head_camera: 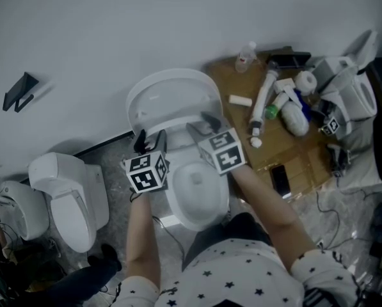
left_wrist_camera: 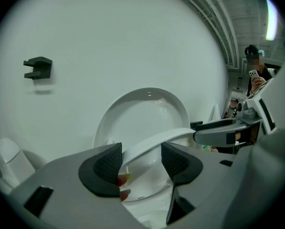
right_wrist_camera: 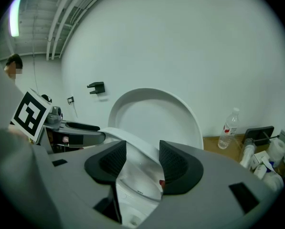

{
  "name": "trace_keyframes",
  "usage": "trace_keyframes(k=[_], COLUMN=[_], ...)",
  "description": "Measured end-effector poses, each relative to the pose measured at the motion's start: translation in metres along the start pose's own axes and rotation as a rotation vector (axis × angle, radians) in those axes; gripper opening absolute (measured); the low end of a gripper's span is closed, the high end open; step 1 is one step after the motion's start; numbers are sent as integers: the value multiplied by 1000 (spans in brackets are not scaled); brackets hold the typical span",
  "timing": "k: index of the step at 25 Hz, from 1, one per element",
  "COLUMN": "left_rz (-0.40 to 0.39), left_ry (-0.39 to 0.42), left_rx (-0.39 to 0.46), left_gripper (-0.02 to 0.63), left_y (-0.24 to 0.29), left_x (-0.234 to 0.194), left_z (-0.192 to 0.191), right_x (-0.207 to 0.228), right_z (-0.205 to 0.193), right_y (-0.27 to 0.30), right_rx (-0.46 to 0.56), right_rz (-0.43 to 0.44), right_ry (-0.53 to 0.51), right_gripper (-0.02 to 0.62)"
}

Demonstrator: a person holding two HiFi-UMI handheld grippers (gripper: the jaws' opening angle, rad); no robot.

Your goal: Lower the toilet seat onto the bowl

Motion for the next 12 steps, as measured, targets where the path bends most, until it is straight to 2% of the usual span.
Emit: trace_keyframes(k=[12], left_rz=[3], left_ry=[6], left_rx=[3], left_gripper=[259], left_y=[-17], left_x=[8], left_z=[-18], right_x=[-12], right_z=[-16], right_y=[-16], right_rx=[-6], right_rz=[4], right_ry=[-15], right_gripper=[213])
Point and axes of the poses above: the fingertips, and each gripper's own axes: y forward along the fingers, x to its right, z out of its top, the point moved 4 cm from there along -y, backward along the fingers, and after that the axes turned 12 degrees about -x, right-handed, at the moved point
